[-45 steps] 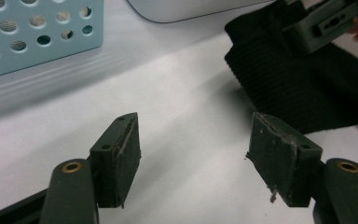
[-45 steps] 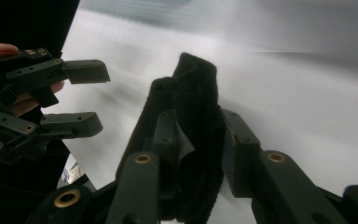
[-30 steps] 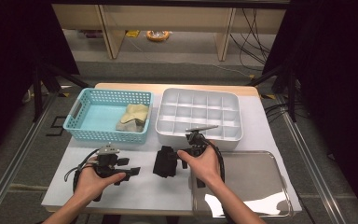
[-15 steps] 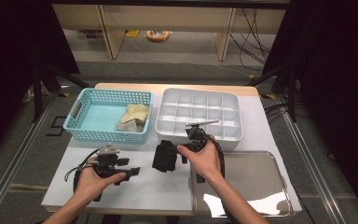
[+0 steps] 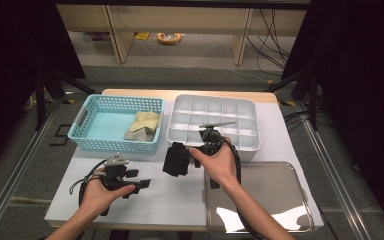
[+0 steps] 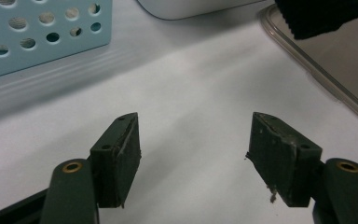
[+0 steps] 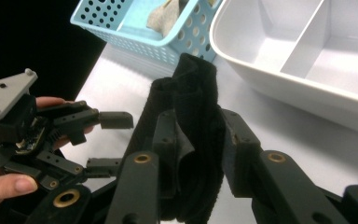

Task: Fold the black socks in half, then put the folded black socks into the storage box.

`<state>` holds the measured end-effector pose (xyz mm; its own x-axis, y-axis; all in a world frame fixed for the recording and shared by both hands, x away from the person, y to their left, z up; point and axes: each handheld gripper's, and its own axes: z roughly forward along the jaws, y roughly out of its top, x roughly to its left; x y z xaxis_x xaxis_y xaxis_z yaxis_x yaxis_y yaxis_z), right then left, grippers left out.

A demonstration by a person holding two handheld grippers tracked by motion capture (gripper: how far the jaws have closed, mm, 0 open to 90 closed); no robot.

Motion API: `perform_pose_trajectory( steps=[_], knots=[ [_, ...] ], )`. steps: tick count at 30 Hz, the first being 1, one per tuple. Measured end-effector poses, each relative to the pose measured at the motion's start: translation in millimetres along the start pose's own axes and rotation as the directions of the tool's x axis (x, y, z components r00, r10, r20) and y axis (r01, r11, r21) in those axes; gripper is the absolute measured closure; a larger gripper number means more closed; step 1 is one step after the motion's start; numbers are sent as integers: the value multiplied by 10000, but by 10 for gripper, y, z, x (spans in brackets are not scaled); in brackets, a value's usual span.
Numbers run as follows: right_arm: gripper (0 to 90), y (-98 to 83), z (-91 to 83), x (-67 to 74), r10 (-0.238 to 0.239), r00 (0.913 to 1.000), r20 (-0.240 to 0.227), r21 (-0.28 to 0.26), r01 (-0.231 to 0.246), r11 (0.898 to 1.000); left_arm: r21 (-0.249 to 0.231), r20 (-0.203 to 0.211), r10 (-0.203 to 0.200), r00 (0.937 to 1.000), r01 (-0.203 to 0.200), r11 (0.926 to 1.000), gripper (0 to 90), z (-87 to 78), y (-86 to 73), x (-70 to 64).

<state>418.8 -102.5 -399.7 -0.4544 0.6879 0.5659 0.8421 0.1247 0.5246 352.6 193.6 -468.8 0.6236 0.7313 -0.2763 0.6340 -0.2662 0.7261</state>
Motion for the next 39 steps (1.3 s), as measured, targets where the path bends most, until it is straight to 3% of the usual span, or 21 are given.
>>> perform_pose_trajectory(
  steps=[3, 4, 5, 10, 13, 16, 17, 20, 28, 33, 35, 39],
  knots=[
    [702, 42, -12, 12, -12, 10000, 21, -101, 12, 9999, 82, -17, 56, 10000, -56, 10000, 333, 8, 3, -6],
    [702, 53, -23, 42, 327, 9995, 2, -27, -327, 9995, 156, 9, 137, 9999, -137, 9998, 333, 6, 7, -4],
    [702, 69, -23, 19, -20, 10000, 14, -145, 20, 9999, 66, 10, 39, 10000, -39, 10000, 333, 14, 10, -15],
    [702, 117, -52, 8, -84, 9999, 67, -233, 86, 9997, 105, 16, 184, 9998, -184, 9998, 332, 12, 41, -21],
    [702, 138, -69, -6, -104, 9999, -4, -307, 104, 9995, -7, -26, 4, 10000, -4, 10000, 332, 24, 46, -31],
    [702, 156, -90, -8, -23, 10000, 5, -327, 23, 9995, -1, 73, -7, 10000, 7, 10000, 332, 26, 41, -19],
    [701, 161, -94, -12, -49, 10000, 4, -397, 49, 9992, 166, 59, 178, 9998, -179, 9997, 332, 13, 41, -2],
    [701, 169, -99, -20, 42, 10000, 2, -438, -42, 9990, -70, -11, -29, 10000, 29, 10000, 332, 23, 32, -10],
    [701, 176, -106, -25, 129, 9999, -16, -519, -129, 9986, 48, 104, 35, 9999, -35, 10000, 332, 21, 22, -10],
    [701, 201, -131, -21, 70, 10000, 62, -675, -66, 9977, 66, -78, 139, 9999, -139, 9999, 332, 4, 33, -15],
    [701, 223, -139, -15, 261, 9997, 23, -648, -259, 9976, -61, -137, -64, 9999, 64, 10000, 332, 12, 29, -21],
    [701, 274, -146, -28, 284, 9996, 52, -725, -280, 9970, -29, -31, -44, 10000, 44, 10000, 333, 19, 31, -9]
  ],
)
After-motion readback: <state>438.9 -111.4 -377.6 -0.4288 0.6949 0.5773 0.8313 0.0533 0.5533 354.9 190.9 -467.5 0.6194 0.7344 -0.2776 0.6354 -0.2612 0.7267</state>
